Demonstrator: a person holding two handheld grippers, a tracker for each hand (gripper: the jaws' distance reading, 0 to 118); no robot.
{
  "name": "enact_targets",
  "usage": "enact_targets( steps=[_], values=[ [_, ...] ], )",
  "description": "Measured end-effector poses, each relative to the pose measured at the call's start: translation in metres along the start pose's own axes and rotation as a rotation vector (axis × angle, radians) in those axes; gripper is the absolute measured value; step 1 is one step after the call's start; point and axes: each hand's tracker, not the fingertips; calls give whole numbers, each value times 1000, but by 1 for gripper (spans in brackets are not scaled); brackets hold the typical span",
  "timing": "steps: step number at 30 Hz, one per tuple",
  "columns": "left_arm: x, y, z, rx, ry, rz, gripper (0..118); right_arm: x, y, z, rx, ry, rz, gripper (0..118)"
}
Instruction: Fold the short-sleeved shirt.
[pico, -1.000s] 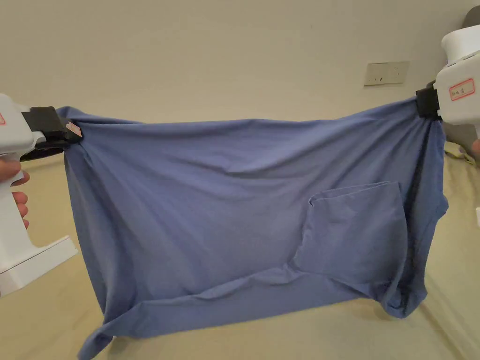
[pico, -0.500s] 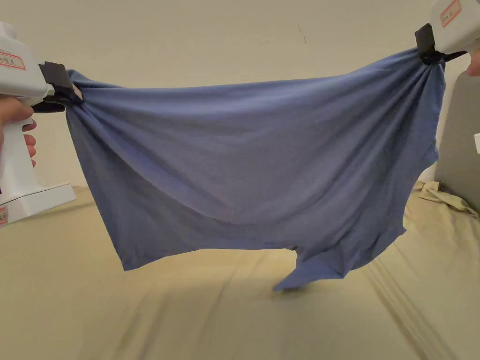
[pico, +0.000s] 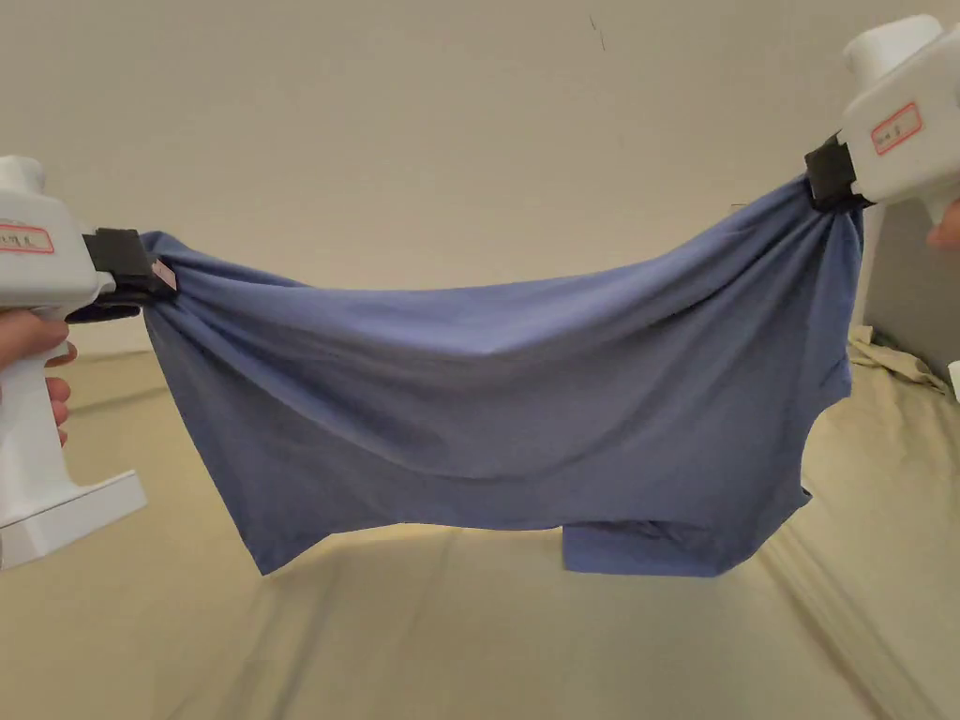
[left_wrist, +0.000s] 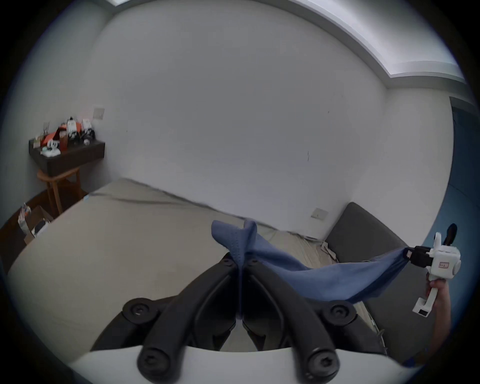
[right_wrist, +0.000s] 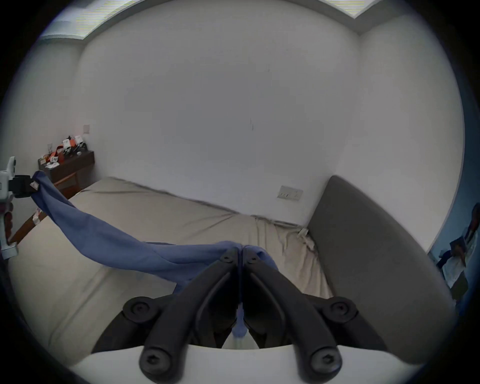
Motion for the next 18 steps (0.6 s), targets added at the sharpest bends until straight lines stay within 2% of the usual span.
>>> enact_targets(
  steps=[3,6,9,13,18],
  values=[
    [-13,-36,3,-50,0,-35,0,-6,-54,3,-27,37,-16,4],
    [-25,-73,18,-87,-44,-1,0,-18,-112,17,-57,96,-45,4],
    [-35,-111,35,-107,-51,-7,0,-31,-166,36,-88,109,-50,4],
    [-55,-162,60,-179,-92,8,0,-46,-229,59,-171,170,-110,4],
    [-75,-214,89,-274,-71,6,0,-61,-294,83,-239,174,-154,4]
  ],
)
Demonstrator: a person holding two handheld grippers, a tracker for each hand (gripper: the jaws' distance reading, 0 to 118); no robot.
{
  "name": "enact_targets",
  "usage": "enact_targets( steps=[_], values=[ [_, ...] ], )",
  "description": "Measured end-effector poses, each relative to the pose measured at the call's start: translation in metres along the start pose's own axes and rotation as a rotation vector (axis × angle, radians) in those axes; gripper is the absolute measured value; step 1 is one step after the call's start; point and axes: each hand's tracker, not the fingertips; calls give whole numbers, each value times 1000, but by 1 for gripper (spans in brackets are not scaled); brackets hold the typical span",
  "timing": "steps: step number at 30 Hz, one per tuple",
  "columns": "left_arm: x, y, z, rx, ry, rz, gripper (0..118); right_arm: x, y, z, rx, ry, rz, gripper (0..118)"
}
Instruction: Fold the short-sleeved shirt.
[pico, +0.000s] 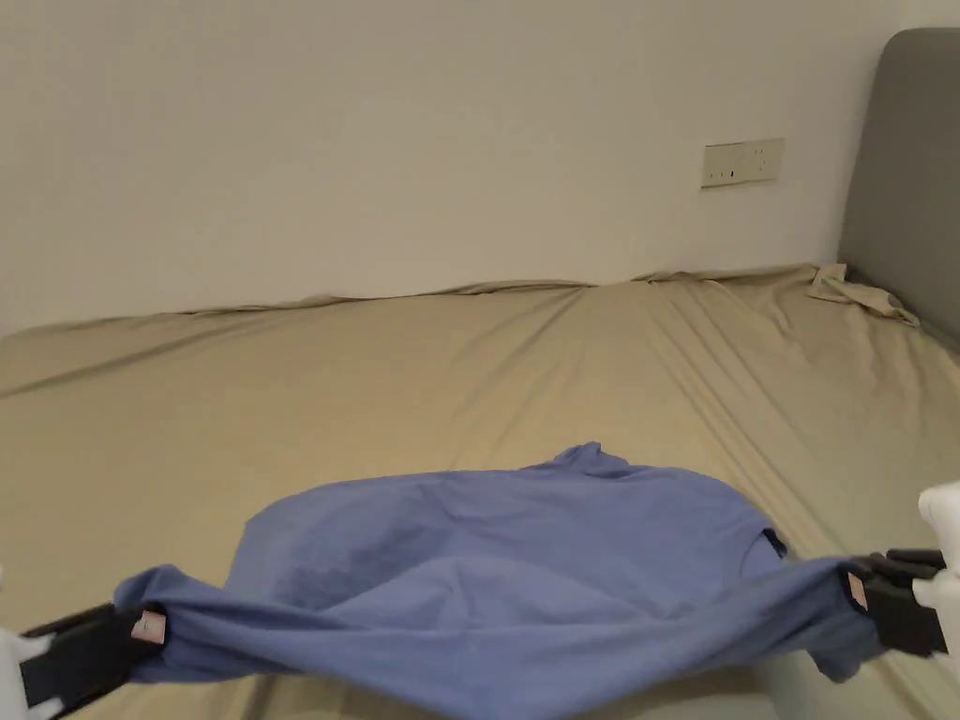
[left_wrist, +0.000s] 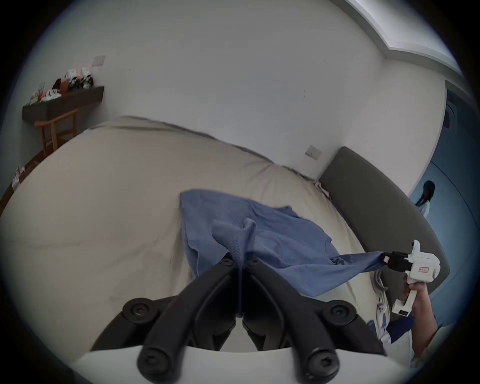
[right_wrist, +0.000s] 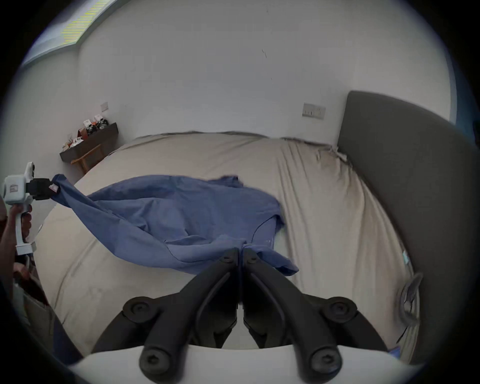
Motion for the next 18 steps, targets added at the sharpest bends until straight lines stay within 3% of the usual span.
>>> enact_targets(
  steps=[6,9,12,18],
  values=[
    [-33,-56,12,-121,-7,-24,0,2,-61,11,-88,18,-27,4],
    [-42,-79,28,-154,-54,30,0,3,-80,21,-136,21,5,4],
    [-43,-96,42,-190,-31,-60,0,10,-99,31,-151,21,11,4],
    [-54,-116,59,-249,-41,-20,0,6,-125,50,-235,11,47,4]
  ],
)
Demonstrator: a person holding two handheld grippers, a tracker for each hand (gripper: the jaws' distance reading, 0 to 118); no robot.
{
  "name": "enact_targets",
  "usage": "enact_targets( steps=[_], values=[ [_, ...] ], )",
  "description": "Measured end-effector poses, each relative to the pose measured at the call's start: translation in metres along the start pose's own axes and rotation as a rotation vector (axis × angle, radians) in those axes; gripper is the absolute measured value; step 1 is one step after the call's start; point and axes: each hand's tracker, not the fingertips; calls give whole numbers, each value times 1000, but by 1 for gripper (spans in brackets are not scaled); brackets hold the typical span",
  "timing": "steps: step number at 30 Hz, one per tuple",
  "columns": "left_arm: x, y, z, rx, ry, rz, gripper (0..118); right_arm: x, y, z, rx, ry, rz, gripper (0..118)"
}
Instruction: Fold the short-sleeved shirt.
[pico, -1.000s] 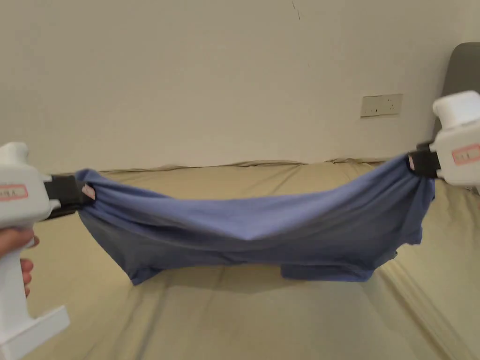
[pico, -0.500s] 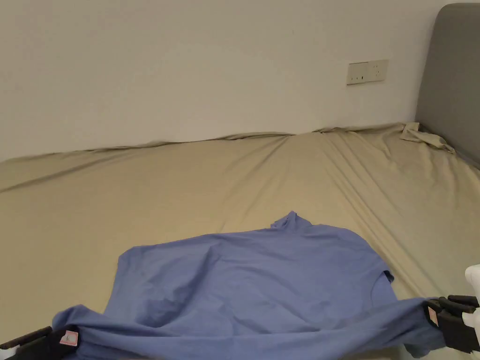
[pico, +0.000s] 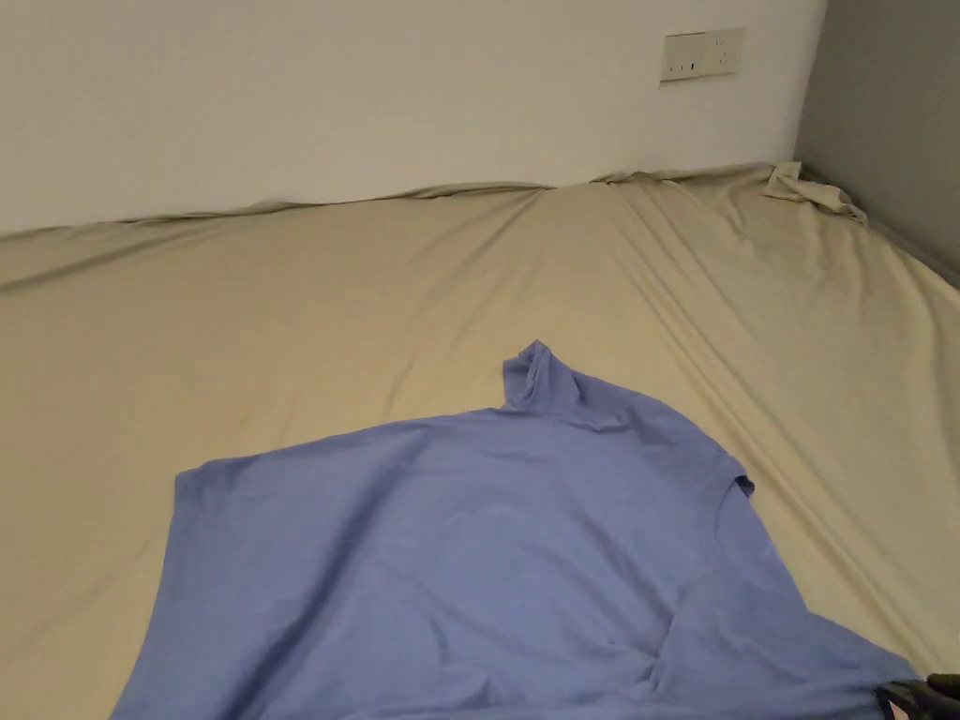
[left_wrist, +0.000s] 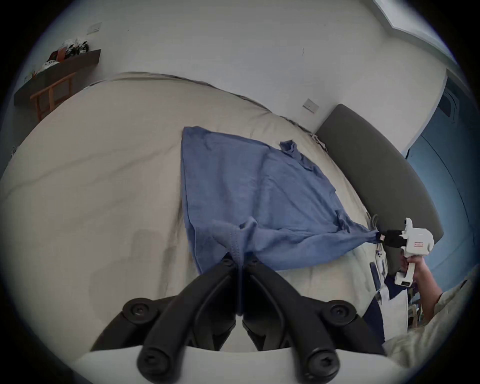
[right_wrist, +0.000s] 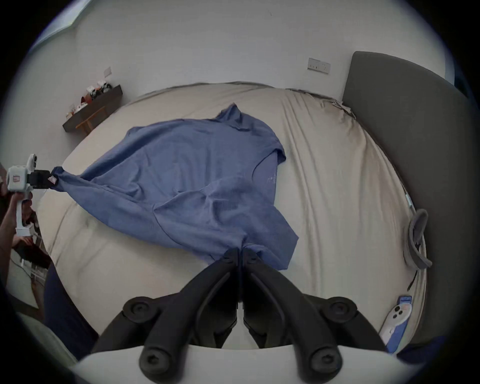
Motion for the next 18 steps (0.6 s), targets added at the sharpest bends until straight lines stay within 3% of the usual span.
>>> enact_targets(
  steps=[9,18],
  values=[
    [-9,-50,-26,-153,100,15,0,-1,-39,-31,-234,5,-35,4],
    [-24,-70,-72,-220,241,31,0,-8,-52,-84,-359,-64,-3,4]
  ],
)
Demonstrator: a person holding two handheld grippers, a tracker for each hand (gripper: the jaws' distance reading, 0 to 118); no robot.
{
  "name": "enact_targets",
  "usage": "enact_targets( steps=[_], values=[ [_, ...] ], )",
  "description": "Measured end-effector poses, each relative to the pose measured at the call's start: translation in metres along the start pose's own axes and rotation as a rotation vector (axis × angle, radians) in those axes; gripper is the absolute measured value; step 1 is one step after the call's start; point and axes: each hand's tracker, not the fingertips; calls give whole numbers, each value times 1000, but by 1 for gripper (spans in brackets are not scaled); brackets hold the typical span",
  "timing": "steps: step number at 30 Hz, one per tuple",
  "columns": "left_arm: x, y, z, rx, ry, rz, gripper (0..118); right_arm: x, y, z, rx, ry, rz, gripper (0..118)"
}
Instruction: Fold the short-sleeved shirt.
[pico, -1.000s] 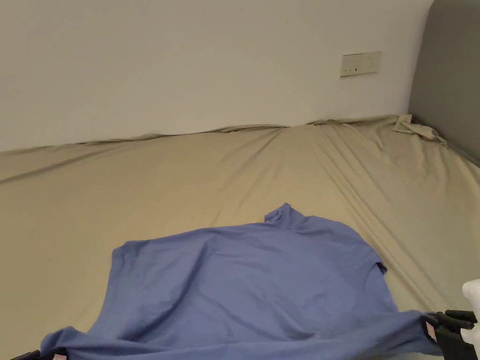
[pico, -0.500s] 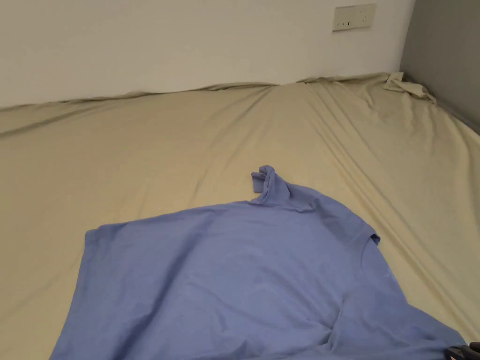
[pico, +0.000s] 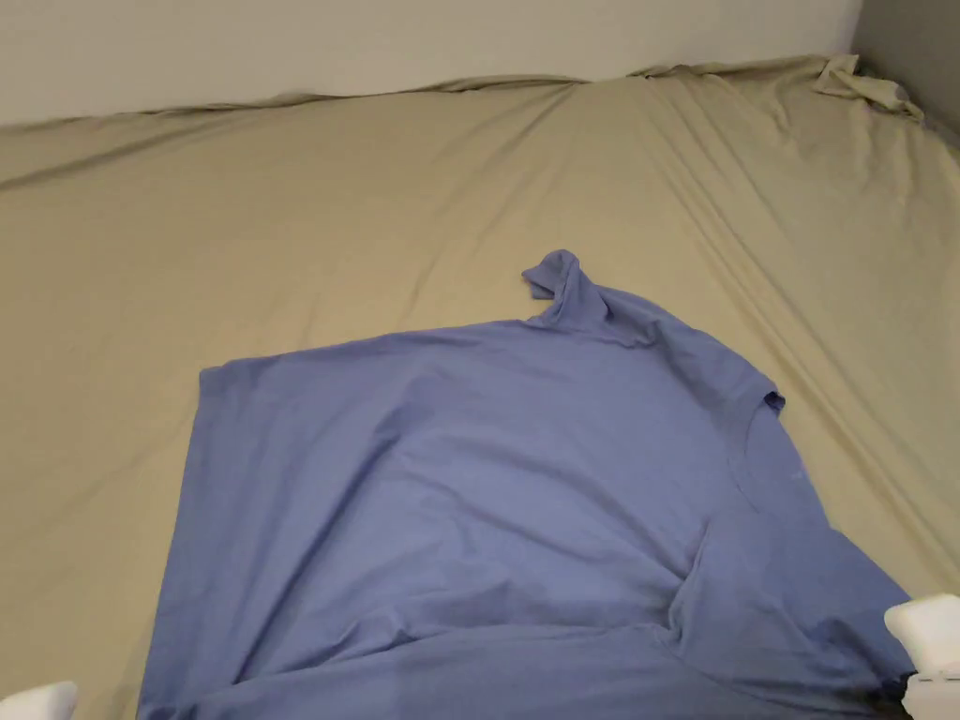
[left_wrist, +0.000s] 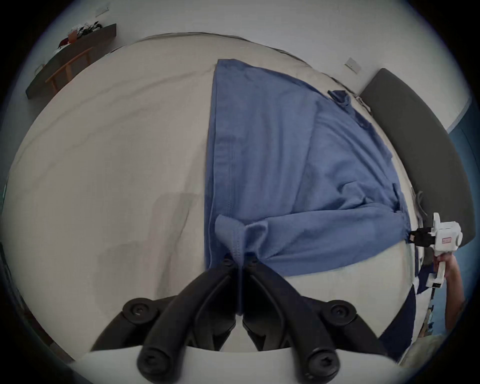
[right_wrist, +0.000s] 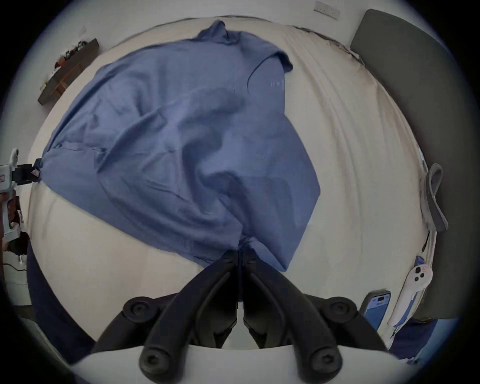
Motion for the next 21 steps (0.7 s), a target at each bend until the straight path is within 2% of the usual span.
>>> enact_targets(
  steps=[2,3,4,5,6,8,10,11,14,16,18,19,20,21],
  values=[
    [3,-1,-3,18,31,10,9,-5,4,-3,-6,-23,7,4],
    [3,0,-3,33,37,46,24,-7,4,-3,-10,-31,2,10],
    [10,-3,3,47,37,103,46,-7,5,-2,-16,-35,-3,16],
    [12,-1,8,62,9,135,81,-6,6,1,-15,-33,-4,26],
    [16,2,15,74,-17,145,118,-4,5,5,1,-35,-7,65],
    [36,6,35,90,39,103,118,0,4,21,35,-23,-39,93],
    [57,7,68,229,79,42,118,5,7,41,53,-32,-94,118],
    [67,8,84,262,89,22,118,3,7,63,176,-14,-117,115],
    [104,15,126,379,73,9,118,-13,18,102,324,-2,-156,117],
    [116,25,126,391,60,-12,118,-37,33,144,399,14,-142,118],
    [139,26,123,403,65,-43,118,-67,44,160,447,-3,-118,113],
    [149,24,120,418,74,-47,118,-73,49,151,466,-23,-99,99],
    [152,24,111,426,87,-50,107,-86,51,147,505,-59,-57,63],
    [159,22,106,421,99,-62,47,-102,53,144,516,-105,-19,2]
  ],
)
